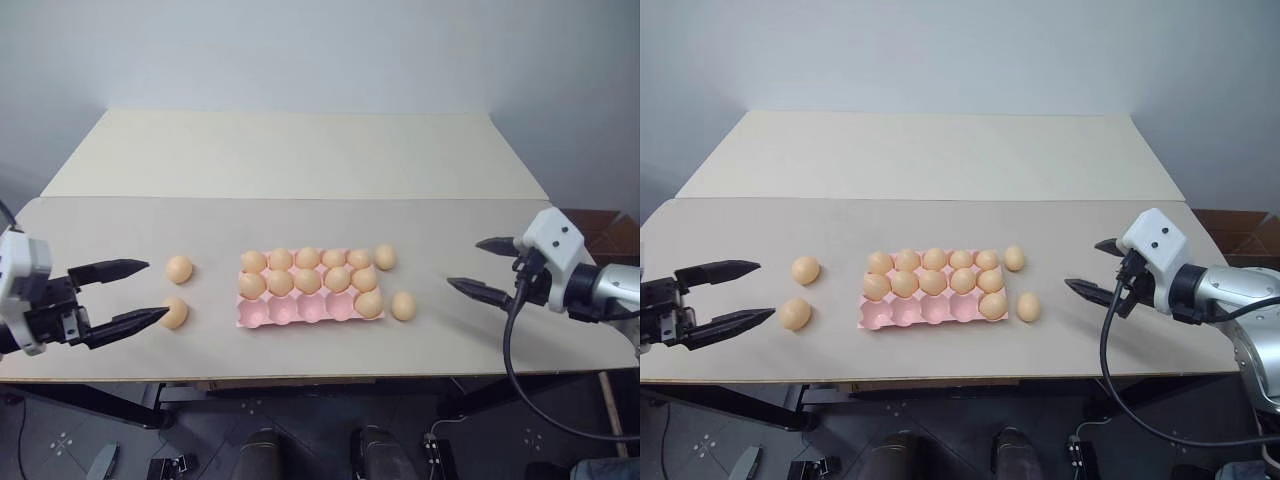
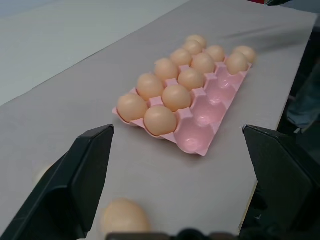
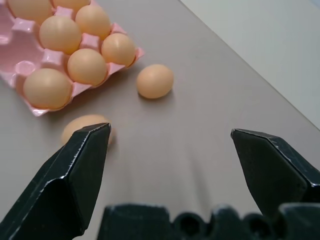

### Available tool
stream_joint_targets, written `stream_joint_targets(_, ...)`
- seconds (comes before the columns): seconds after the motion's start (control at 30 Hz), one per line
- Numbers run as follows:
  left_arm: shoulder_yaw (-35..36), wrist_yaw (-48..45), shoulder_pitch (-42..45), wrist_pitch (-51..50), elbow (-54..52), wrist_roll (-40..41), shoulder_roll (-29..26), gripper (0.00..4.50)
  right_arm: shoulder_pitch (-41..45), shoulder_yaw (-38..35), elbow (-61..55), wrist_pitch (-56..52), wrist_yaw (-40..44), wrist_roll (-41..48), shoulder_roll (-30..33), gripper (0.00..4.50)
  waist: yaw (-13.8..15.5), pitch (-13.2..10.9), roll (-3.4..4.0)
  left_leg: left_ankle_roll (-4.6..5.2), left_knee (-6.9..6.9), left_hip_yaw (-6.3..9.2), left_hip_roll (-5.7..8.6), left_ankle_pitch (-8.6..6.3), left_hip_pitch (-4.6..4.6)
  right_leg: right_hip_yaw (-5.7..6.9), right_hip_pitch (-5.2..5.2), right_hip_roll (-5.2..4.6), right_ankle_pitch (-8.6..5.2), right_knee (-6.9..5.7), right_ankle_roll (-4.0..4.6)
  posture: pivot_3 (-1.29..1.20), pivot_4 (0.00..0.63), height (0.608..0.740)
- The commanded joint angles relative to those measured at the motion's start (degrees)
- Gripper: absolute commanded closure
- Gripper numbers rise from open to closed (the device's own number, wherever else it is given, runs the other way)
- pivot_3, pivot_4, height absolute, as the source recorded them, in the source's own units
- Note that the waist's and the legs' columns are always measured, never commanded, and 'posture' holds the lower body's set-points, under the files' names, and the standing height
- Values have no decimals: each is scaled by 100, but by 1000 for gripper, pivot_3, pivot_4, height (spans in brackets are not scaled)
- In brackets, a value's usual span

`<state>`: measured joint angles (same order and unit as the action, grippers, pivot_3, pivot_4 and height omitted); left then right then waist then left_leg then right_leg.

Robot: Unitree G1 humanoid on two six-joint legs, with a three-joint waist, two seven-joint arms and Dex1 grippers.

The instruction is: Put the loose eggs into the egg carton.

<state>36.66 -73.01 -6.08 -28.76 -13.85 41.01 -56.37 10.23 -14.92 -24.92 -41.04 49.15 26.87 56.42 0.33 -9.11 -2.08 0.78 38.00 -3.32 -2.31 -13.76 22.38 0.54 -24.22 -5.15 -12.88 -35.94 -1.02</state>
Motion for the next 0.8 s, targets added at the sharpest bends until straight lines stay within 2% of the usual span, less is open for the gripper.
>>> stream_joint_targets(0.03,-164,-46,233,56,-4,102,-35,12,-50,35,-452,-520,-274,160,-12,0,-2,0,0,0,0,-1,-3,0,0,-1,0,1,-6,0,-9,0,150,740)
stream_joint_targets(0.27,-533,-181,583,40,181,90,-74,12,252,777,-873,-1423,-1170,219,-745,0,-15,0,0,0,0,-5,-9,0,4,-5,-6,8,0,1,-10,0,150,740)
stream_joint_targets(0.4,-720,-260,803,87,356,9,-98,12,591,1587,-687,-1760,-1724,-82,-1283,0,-32,1,-1,0,0,-6,-10,0,1,-5,-5,10,8,2,-7,0,150,740)
stream_joint_targets(0.67,-632,-307,720,70,303,-6,-125,12,754,2105,-192,-1815,-2051,-556,-1508,0,-25,1,-1,0,0,-4,-9,0,12,-5,-9,13,24,7,4,0,150,740)
stream_joint_targets(0.8,-579,-293,662,70,263,-6,-130,0,808,2183,-63,-1786,-1984,-631,-1525,841,-31,1,-1,0,0,-4,-13,0,11,-4,-10,17,22,5,1,0,150,740)
